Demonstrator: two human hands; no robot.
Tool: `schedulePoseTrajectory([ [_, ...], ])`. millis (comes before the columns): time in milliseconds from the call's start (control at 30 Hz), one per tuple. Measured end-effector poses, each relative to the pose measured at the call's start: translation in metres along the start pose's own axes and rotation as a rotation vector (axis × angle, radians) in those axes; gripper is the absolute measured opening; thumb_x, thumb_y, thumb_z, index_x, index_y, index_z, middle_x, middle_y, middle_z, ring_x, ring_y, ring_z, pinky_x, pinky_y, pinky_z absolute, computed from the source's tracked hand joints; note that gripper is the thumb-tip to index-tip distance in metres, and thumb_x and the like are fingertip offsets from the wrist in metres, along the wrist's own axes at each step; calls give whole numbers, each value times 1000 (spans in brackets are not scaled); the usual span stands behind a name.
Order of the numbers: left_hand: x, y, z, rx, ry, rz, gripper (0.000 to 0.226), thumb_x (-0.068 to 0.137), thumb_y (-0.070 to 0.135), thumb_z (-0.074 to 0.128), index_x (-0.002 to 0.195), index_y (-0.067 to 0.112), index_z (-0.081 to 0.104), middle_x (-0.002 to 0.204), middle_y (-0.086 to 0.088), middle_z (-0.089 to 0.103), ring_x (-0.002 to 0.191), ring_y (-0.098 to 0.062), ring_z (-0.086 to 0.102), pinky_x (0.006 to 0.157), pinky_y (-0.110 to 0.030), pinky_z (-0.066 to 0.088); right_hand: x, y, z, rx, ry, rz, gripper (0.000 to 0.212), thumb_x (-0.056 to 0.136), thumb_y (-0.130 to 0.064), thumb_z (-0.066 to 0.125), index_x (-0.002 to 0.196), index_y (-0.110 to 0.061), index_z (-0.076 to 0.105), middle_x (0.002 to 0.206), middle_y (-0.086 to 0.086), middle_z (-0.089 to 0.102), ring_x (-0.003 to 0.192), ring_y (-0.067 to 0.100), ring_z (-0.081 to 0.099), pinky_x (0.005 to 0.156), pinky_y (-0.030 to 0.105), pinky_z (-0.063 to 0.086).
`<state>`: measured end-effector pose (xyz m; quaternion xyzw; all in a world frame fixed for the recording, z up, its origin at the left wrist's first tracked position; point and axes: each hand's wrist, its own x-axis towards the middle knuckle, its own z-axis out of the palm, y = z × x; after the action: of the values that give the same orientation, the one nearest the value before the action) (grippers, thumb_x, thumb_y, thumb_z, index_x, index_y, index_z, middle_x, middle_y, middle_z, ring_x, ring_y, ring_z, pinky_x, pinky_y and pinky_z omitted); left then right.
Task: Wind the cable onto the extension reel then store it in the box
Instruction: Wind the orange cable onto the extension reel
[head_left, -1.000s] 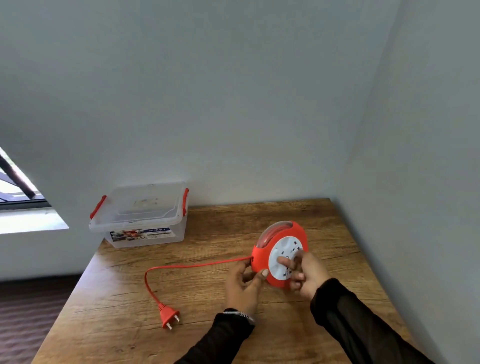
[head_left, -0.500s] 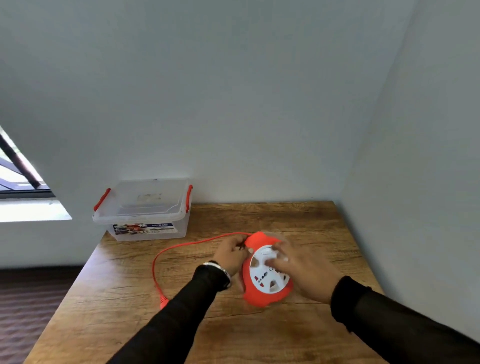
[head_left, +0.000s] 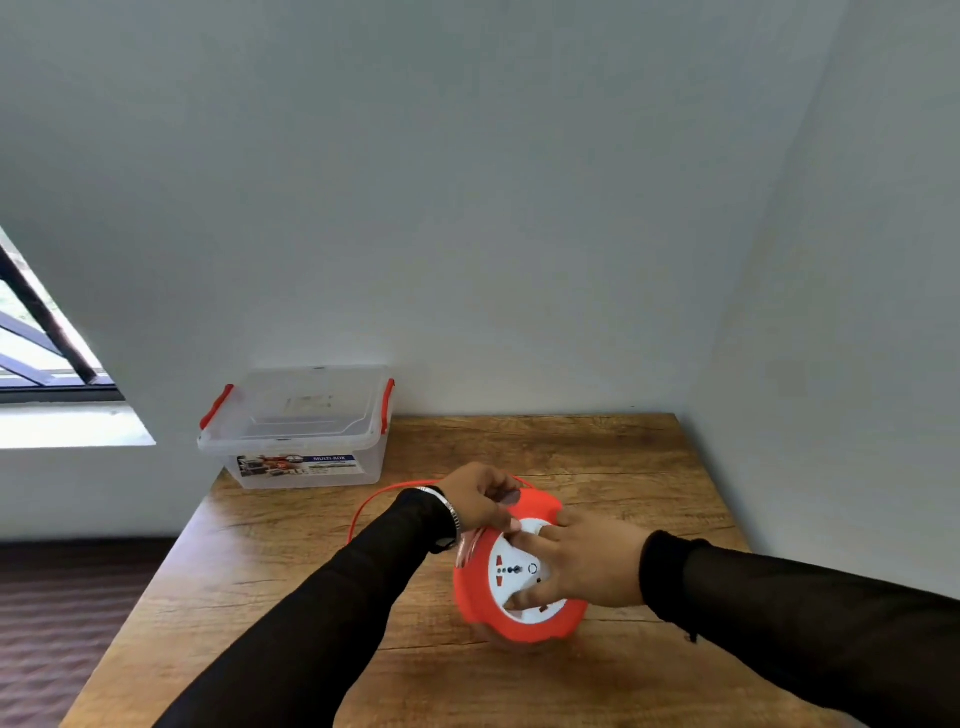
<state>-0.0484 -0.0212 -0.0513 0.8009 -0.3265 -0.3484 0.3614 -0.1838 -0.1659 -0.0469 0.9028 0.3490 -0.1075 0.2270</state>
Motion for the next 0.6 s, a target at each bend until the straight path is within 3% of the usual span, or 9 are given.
schedulePoseTrajectory([
  [100,1,1,-1,-11,-6,-28,32,70,8,78,101,8,68,80,10,67,69,5,63,62,-12,50,7,-2,-2,-1,-50,5,55,95,-15,49,140,-39,29,144,34,26,99,42,54,85,47,43],
  [167,1,-2,-2,-25,23,-90,21,67,14,82,84,9,69,67,13,70,60,4,64,58,-15,53,8,-2,-2,-30,-45,0,57,92,-17,54,139,-38,29,137,33,36,95,42,56,84,47,44],
  [233,1,-3,-2,-46,11,-170,30,66,22,83,85,3,69,62,11,72,60,-2,68,60,-23,57,8,-2,-2,-86,-12,-10,60,91,-20,56,138,-40,25,125,30,48,90,40,59,84,45,46],
  [333,2,-2,1,47,-9,-216,29,65,35,81,81,12,72,67,4,72,59,-12,68,56,-24,55,10,-10,1,-107,27,16,62,90,-20,57,137,-39,21,105,25,58,83,38,62,85,45,48],
  [467,0,-7,6,-82,114,-183,19,72,34,77,72,18,67,65,7,72,59,-10,69,53,-23,52,14,-11,6,40,-14,164,72,90,-16,59,140,-39,13,122,34,47,103,48,56,95,58,41],
  [600,-6,-8,20,-314,304,-111,13,75,21,76,72,16,65,61,19,71,58,-3,69,48,-18,51,12,-4,14,69,17,288,66,92,-20,59,139,-39,17,126,32,44,109,45,53,97,58,36],
])
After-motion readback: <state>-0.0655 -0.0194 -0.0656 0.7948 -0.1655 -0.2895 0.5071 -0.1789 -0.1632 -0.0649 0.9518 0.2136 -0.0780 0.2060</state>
